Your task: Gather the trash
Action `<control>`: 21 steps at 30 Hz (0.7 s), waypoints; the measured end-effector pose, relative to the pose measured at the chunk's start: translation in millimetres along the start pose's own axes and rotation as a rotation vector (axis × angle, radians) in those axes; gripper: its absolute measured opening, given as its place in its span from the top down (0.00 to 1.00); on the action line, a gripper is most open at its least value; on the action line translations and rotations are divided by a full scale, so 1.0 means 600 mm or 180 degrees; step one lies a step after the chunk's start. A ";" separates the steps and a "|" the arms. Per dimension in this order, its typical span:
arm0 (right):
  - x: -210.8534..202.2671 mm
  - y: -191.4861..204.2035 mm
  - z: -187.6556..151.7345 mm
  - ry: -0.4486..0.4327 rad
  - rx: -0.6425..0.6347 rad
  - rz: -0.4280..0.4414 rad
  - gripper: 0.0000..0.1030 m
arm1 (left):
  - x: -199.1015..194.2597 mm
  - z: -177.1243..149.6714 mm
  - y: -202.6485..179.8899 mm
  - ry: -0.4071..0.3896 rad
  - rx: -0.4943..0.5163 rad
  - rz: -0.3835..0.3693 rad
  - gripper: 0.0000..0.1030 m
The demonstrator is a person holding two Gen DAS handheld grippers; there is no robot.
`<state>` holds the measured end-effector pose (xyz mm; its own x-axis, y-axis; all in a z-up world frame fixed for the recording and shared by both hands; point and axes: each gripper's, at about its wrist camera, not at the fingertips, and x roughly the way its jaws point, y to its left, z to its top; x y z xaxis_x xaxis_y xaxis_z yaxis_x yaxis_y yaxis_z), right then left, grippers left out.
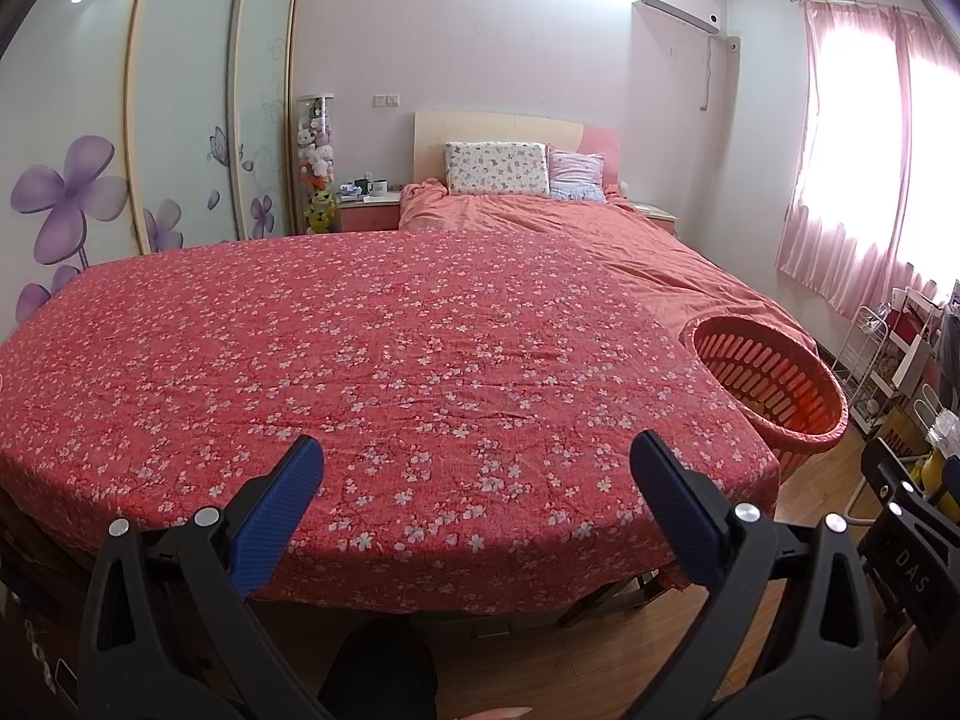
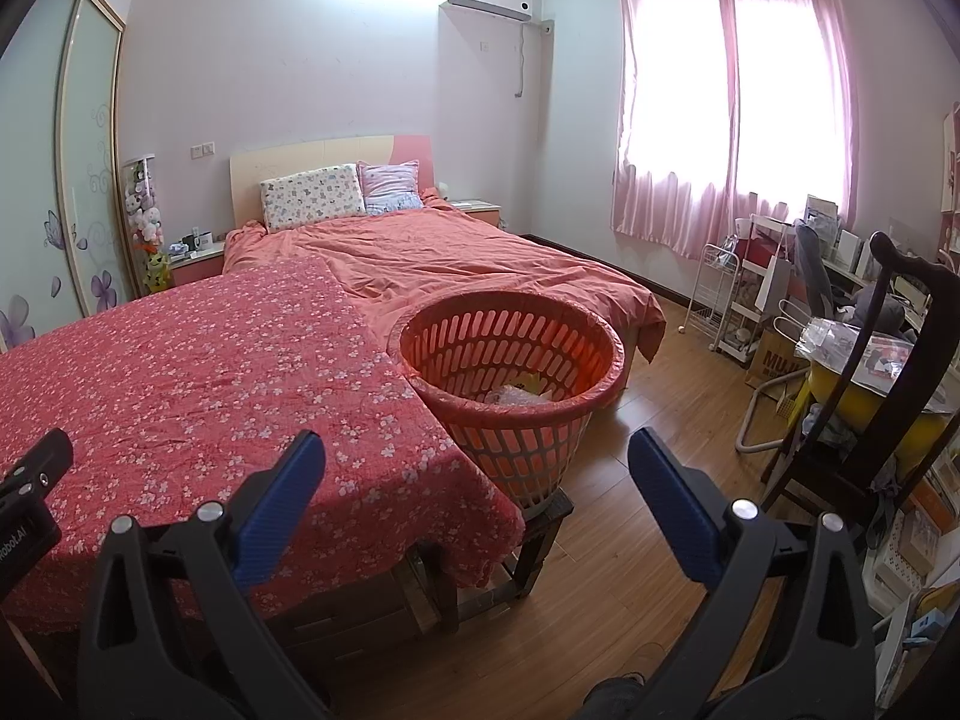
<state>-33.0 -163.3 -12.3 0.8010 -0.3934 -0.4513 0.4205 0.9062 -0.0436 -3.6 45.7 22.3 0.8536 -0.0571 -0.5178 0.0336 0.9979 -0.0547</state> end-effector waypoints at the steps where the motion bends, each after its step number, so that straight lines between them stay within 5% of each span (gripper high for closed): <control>1: 0.000 -0.002 0.000 0.0000 0.0000 0.0002 0.04 | 0.002 0.000 0.001 0.0001 0.0000 -0.0001 0.02; 21: 0.000 -0.001 0.000 0.0005 0.0006 0.0002 0.04 | 0.002 -0.002 0.005 -0.0004 0.0022 0.0020 0.02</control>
<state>-33.0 -164.0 -12.4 0.8006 -0.3925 -0.4528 0.4207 0.9062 -0.0416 -2.9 48.8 20.3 0.8545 -0.0507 -0.5170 0.0317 0.9985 -0.0455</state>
